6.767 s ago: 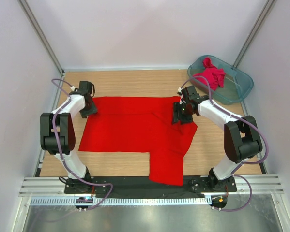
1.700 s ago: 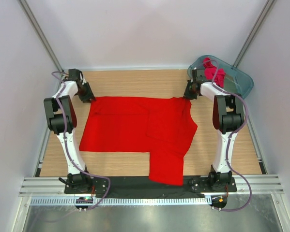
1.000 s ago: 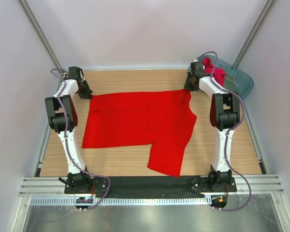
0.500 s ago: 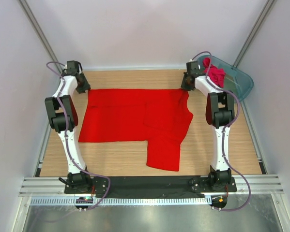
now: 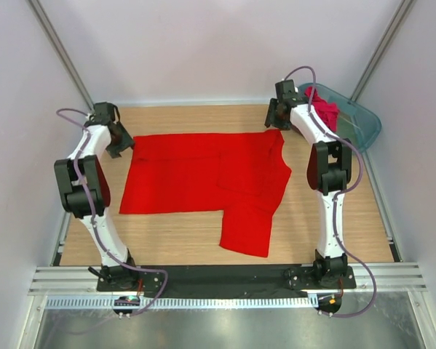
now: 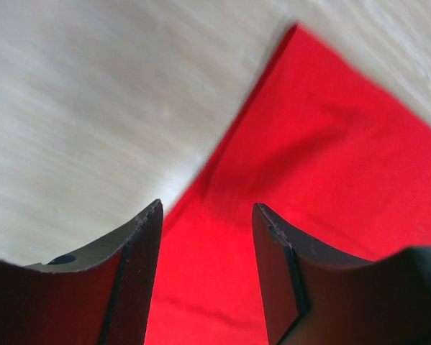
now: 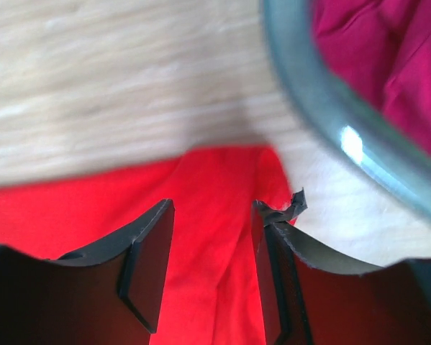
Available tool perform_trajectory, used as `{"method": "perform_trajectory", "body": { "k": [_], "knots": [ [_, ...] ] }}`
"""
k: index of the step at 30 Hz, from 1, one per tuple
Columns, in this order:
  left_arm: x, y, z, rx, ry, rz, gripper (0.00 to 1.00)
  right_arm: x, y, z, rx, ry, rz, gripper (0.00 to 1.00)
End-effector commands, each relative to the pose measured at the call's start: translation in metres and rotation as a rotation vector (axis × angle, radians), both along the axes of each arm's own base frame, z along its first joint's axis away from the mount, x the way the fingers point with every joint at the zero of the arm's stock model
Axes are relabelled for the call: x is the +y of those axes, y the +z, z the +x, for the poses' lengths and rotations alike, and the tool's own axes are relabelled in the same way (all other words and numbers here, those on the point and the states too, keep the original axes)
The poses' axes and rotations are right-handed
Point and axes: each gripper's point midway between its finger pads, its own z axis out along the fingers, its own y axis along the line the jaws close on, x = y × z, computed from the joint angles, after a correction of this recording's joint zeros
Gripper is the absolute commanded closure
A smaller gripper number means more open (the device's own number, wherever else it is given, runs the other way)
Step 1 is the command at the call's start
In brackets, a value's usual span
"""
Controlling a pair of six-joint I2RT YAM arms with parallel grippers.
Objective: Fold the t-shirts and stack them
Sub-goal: Fold the tshirt
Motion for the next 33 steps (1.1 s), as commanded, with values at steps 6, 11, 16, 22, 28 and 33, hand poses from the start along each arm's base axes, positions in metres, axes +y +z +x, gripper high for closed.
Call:
{"method": "perform_trajectory", "body": {
  "k": [6, 11, 16, 22, 28, 33],
  "knots": [
    [-0.014, 0.026, -0.014, -0.168, 0.419, -0.39, 0.51, 0.037, 0.069, -0.058, -0.019, 0.069, 0.102, 0.42],
    [-0.026, 0.01, -0.009, -0.242, 0.656, -0.619, 0.52, 0.058, 0.077, -0.089, -0.006, 0.119, 0.169, 0.42],
    [-0.016, 0.006, 0.001, -0.29, 0.773, -0.645, 0.55, 0.058, 0.08, -0.1, -0.006, 0.139, 0.169, 0.42],
    [-0.009, 0.0, 0.001, -0.297, 0.85, -0.644, 0.55, 0.056, 0.088, -0.105, -0.022, 0.158, 0.16, 0.42],
    [-0.013, -0.01, -0.009, -0.251, 0.917, -0.674, 0.56, 0.059, 0.089, -0.104, -0.023, 0.164, 0.181, 0.43],
    [-0.019, -0.012, -0.026, -0.185, 0.956, -0.646, 0.55, 0.06, 0.086, -0.104, -0.019, 0.167, 0.191, 0.43]
  ]
}}
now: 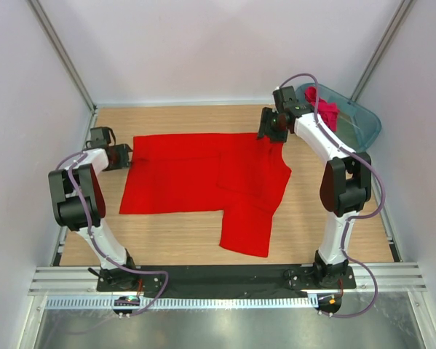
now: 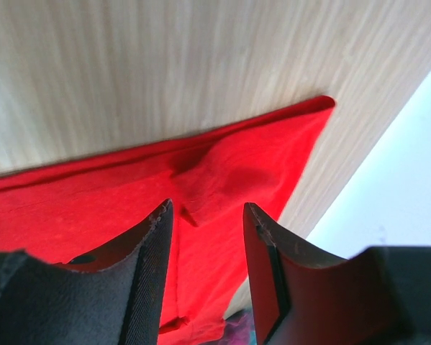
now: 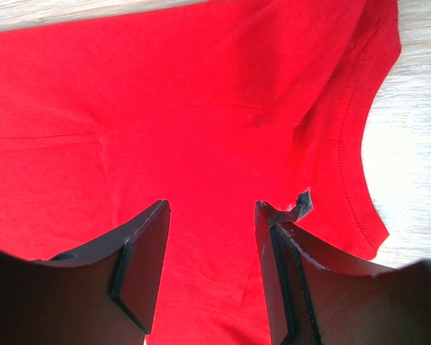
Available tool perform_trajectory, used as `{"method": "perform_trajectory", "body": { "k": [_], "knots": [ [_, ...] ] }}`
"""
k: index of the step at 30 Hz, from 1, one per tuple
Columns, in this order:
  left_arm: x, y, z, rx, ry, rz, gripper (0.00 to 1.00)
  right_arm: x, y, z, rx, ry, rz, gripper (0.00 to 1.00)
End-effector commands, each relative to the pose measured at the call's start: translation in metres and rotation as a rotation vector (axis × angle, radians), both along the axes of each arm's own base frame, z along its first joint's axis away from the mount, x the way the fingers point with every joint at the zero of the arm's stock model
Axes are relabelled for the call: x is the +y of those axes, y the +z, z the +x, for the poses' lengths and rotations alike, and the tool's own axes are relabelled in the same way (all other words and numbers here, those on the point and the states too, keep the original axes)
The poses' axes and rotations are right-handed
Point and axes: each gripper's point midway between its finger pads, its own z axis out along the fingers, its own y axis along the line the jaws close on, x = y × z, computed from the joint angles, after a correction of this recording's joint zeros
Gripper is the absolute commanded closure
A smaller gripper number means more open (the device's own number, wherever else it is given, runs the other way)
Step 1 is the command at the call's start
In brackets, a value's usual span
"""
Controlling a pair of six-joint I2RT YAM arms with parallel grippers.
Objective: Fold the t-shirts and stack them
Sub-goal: Fold the tshirt
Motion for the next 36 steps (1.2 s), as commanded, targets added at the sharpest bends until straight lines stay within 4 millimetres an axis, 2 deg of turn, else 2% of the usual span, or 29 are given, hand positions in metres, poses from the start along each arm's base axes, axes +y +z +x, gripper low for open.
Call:
{"method": "perform_trajectory", "body": {
  "k": [1, 5, 8, 10, 15, 18, 21, 22, 23, 26, 29, 31, 36],
  "knots": [
    [-0.004, 0.004, -0.01, 0.041, 0.046, -0.008, 0.54, 0.005, 0.033, 0.003, -0.087, 0.014, 0.041, 0.43],
    [-0.012, -0.01, -0.012, 0.079, 0.053, -0.041, 0.54, 0.005, 0.033, 0.005, -0.089, 0.014, 0.045, 0.43],
    [-0.009, -0.014, -0.004, 0.08, 0.05, -0.03, 0.57, 0.004, 0.034, 0.004, -0.091, 0.02, 0.04, 0.43],
    [-0.007, -0.011, 0.003, 0.067, 0.054, -0.023, 0.58, 0.004, 0.034, 0.003, -0.091, 0.024, 0.036, 0.44],
    [-0.005, -0.019, 0.008, 0.081, 0.057, -0.022, 0.61, 0.002, 0.036, 0.005, -0.097, 0.023, 0.04, 0.44],
    [0.001, -0.016, 0.011, 0.081, 0.036, 0.035, 0.63, 0.002, 0.036, 0.006, -0.097, 0.023, 0.038, 0.44],
    [0.006, -0.007, 0.018, 0.075, -0.035, 0.121, 0.71, 0.001, 0.034, 0.007, -0.094, 0.019, 0.034, 0.45],
    [0.01, -0.003, 0.021, 0.071, -0.053, 0.165, 0.78, 0.001, 0.035, 0.007, -0.095, 0.02, 0.036, 0.45],
    [0.009, 0.007, 0.029, 0.051, -0.079, 0.198, 0.8, 0.002, 0.033, 0.007, -0.091, 0.023, 0.038, 0.45],
    [0.002, 0.012, 0.034, 0.049, -0.182, 0.271, 0.87, 0.003, 0.031, 0.007, -0.085, 0.024, 0.042, 0.45],
    [-0.009, 0.016, 0.037, 0.044, -0.255, 0.309, 0.99, 0.004, 0.029, 0.007, -0.078, 0.025, 0.043, 0.46],
    [-0.016, 0.02, 0.038, 0.037, -0.305, 0.343, 1.0, 0.005, 0.028, 0.007, -0.078, 0.027, 0.046, 0.46],
    [-0.018, 0.028, 0.032, 0.049, -0.379, 0.46, 1.0, 0.004, 0.026, 0.007, -0.074, 0.026, 0.044, 0.46]
  ]
}}
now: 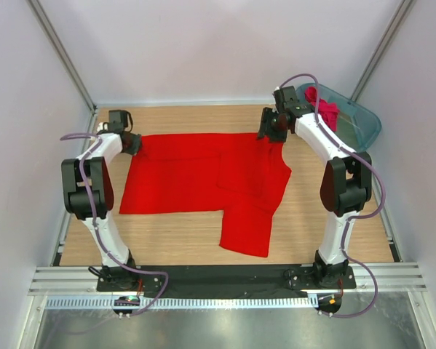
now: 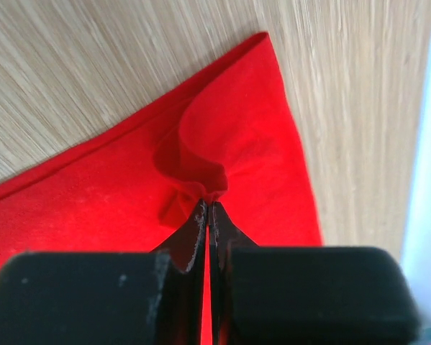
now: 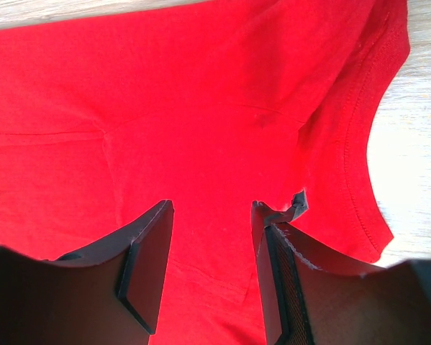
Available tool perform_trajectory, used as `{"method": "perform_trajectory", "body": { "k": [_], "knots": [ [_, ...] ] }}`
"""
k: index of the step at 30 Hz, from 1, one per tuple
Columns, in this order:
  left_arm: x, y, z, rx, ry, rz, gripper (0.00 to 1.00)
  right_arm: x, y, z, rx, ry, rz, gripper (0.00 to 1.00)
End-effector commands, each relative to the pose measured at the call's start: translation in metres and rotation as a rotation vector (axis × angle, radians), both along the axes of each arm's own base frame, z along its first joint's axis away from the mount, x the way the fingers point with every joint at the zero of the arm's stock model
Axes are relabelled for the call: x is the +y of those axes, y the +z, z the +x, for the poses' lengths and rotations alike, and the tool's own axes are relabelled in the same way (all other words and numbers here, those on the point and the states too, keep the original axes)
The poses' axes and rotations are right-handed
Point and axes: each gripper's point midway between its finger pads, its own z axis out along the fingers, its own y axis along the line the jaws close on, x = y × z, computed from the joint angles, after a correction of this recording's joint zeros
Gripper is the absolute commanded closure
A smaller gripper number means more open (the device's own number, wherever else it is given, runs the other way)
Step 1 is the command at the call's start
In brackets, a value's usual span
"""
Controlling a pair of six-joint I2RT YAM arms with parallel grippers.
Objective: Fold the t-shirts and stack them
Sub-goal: Fold the tshirt
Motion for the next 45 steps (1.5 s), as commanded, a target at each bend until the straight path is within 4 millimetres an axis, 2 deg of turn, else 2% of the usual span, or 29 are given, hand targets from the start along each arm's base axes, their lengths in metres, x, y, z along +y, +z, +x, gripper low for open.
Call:
{"method": "perform_trajectory", "body": {
  "k": [1, 8, 21, 26, 31, 35, 38, 45],
  "knots": [
    [0.009, 0.017, -0.005, -0.007, -0.073, 0.139, 1.0, 0.002, 0.025, 0.007, -0.072, 0.009, 0.025, 0.46],
    [0.018, 0.024, -0.022, 0.0, -0.158, 0.289, 1.0, 0.002, 0.02, 0.007, -0.062, 0.008, 0.027, 0.46],
    [-0.009, 0.052, 0.026, -0.089, -0.414, 0.375, 1.0, 0.002, 0.012, 0.002, -0.039, 0.006, 0.026, 0.46],
    [-0.01, 0.055, 0.028, -0.074, -0.458, 0.403, 1.0, 0.001, 0.009, 0.001, -0.035, 0.007, 0.023, 0.46],
    [-0.005, 0.043, 0.007, -0.015, -0.474, 0.425, 1.0, 0.001, 0.007, 0.001, -0.032, 0.007, 0.023, 0.46],
    [0.0, 0.02, -0.022, 0.058, -0.457, 0.409, 1.0, 0.002, 0.007, 0.002, -0.032, 0.008, 0.024, 0.46],
    [0.01, 0.004, -0.036, 0.112, -0.414, 0.38, 1.0, 0.003, 0.005, 0.001, -0.027, 0.01, 0.026, 0.46],
    [0.036, -0.008, -0.036, 0.177, -0.372, 0.411, 1.0, 0.001, 0.004, 0.0, -0.028, 0.012, 0.018, 0.46]
  ]
}}
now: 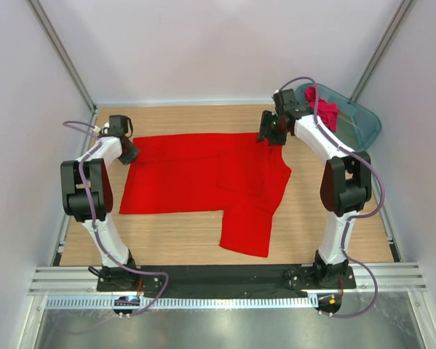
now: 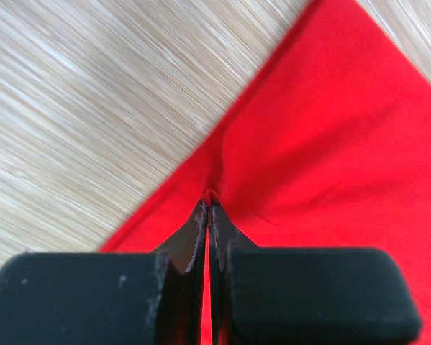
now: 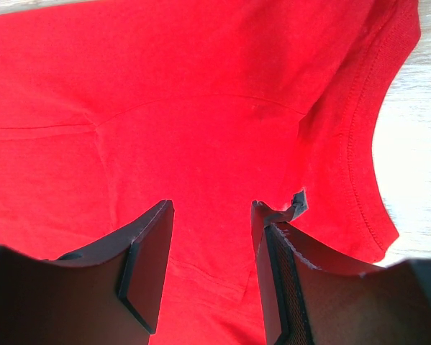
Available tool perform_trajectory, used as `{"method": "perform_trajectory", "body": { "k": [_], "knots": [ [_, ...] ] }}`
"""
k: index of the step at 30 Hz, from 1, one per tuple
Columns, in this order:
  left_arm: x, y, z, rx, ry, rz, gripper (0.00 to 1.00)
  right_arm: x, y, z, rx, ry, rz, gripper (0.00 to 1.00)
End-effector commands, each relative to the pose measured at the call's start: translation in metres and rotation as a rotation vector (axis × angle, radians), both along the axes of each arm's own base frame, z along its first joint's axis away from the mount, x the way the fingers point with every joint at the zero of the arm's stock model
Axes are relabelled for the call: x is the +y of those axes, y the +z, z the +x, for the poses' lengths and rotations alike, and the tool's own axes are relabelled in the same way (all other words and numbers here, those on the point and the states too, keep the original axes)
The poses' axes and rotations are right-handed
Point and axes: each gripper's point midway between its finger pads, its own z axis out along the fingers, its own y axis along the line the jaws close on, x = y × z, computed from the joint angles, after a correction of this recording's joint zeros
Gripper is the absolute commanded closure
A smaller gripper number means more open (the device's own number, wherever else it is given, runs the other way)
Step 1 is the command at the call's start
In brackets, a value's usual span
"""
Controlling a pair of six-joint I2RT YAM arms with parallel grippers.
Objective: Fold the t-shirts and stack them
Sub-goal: Fold the tshirt
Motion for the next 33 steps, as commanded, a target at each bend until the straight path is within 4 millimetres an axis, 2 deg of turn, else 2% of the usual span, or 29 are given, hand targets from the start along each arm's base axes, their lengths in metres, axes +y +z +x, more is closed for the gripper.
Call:
{"method": "perform_trajectory", "body": {
  "k": [1, 7, 10, 13, 15, 19, 22, 24, 25, 26, 30, 33],
  "knots": [
    [0.018, 0.015, 0.009, -0.027, 0.033, 0.057, 1.0, 0.0, 0.015, 0.005, -0.05, 0.003, 0.013, 0.46],
    [0.014, 0.01, 0.016, -0.023, 0.013, 0.041, 1.0, -0.001, 0.015, 0.006, -0.05, 0.002, 0.013, 0.46],
    [0.009, 0.002, 0.01, -0.002, 0.013, 0.013, 1.0, -0.002, 0.014, 0.006, -0.053, 0.004, 0.006, 0.46],
    [0.007, 0.0, 0.004, 0.015, 0.013, 0.002, 0.93, -0.002, 0.014, 0.006, -0.051, 0.003, 0.005, 0.46],
    [0.01, 0.006, -0.004, 0.016, 0.038, 0.015, 0.89, -0.003, 0.014, 0.007, -0.056, 0.004, 0.002, 0.46],
    [0.023, 0.027, -0.01, -0.016, 0.091, 0.037, 0.68, -0.007, 0.011, 0.007, -0.046, -0.006, -0.003, 0.46],
    [0.028, 0.053, 0.0, -0.082, 0.094, 0.038, 0.69, -0.006, 0.005, 0.005, -0.029, -0.008, 0.004, 0.46],
    [0.019, 0.064, 0.012, -0.117, 0.056, -0.004, 0.73, -0.004, -0.002, 0.004, -0.013, -0.012, 0.01, 0.46],
    [0.014, 0.066, 0.016, -0.133, 0.045, -0.031, 0.8, -0.005, -0.006, 0.002, 0.0, -0.019, 0.011, 0.46],
    [0.006, 0.066, 0.02, -0.143, 0.023, -0.071, 0.83, -0.005, -0.01, 0.0, 0.014, -0.017, 0.008, 0.46],
    [-0.02, 0.057, 0.032, -0.164, -0.026, -0.186, 0.85, -0.009, -0.028, -0.013, 0.089, -0.009, -0.016, 0.46],
    [-0.04, 0.037, 0.037, -0.12, -0.072, -0.259, 0.83, -0.017, -0.039, -0.026, 0.129, -0.011, -0.057, 0.45]
  ]
}}
